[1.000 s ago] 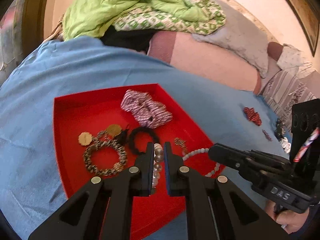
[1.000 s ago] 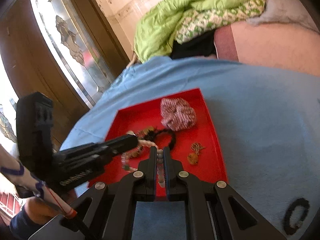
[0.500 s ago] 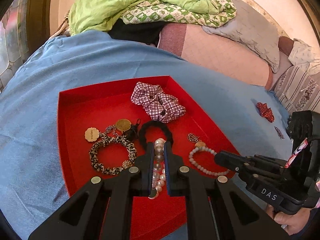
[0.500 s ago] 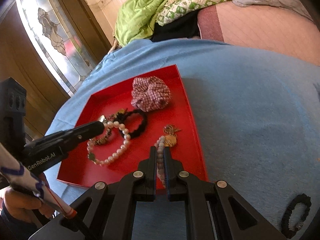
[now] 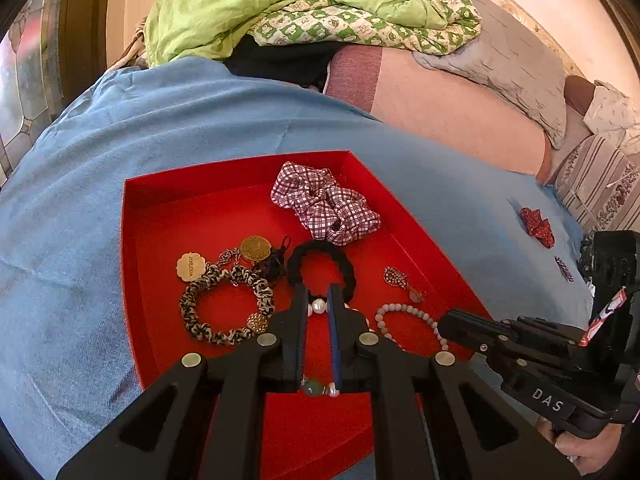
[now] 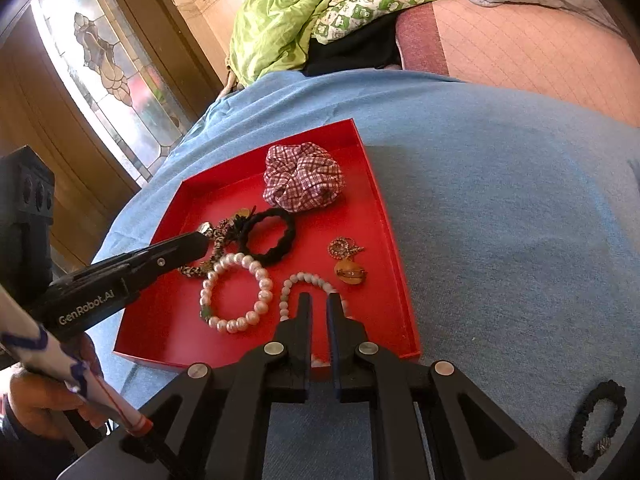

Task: Organize jewelry
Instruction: 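Open the left tool to release the large pearl bracelet while the right releases its bracelet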

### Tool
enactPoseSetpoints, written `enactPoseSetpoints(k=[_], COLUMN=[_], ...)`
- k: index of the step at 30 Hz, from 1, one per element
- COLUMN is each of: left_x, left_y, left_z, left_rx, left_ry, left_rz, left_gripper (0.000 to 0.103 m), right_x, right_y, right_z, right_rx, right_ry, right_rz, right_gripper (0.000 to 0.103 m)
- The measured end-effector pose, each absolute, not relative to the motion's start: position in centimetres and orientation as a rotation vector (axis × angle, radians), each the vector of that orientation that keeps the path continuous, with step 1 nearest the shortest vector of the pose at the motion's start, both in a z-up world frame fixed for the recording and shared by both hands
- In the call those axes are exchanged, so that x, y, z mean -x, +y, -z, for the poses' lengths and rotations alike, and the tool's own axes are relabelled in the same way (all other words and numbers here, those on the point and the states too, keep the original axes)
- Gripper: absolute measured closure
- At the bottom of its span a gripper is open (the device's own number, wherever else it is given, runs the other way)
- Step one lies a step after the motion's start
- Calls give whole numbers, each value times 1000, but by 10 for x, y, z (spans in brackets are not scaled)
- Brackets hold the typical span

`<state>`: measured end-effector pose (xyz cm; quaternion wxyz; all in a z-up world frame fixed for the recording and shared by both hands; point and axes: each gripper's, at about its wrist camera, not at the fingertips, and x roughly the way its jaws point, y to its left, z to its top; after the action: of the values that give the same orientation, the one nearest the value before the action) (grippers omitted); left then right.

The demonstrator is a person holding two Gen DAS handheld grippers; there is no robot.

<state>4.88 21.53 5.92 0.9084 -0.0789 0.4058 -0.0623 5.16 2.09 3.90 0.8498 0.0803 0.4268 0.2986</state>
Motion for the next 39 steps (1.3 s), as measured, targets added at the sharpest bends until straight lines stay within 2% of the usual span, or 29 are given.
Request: enactPoseSetpoints(k=[5,9,17,22,32,39], left_x=[-50,-50,-50,-49,-50,-49], left_y=[212,212,212,213,214,217], left_z=[-59,-60,-61,-62,-62,-63], left_rx=[154,150,150,148,147,157], left_ry=[838,836,834,830,829,820], left_rz=[127,122,117,109,103,82], left_gripper=[93,83,82,74,71,59], right_x=[-50,-51,-51,-52,-51,-52], right_y=[19,18,17,16,13,7], right_z=[-42,-42,-42,-42,-43,-48], right_rx=[-172,-175,-177,-178,-177,-186], right_ry=[895,897,898,900,901,891], right_rz=[-631,-628,-624,-620,-613,-605], right_gripper=[92,91,88,87,80,78])
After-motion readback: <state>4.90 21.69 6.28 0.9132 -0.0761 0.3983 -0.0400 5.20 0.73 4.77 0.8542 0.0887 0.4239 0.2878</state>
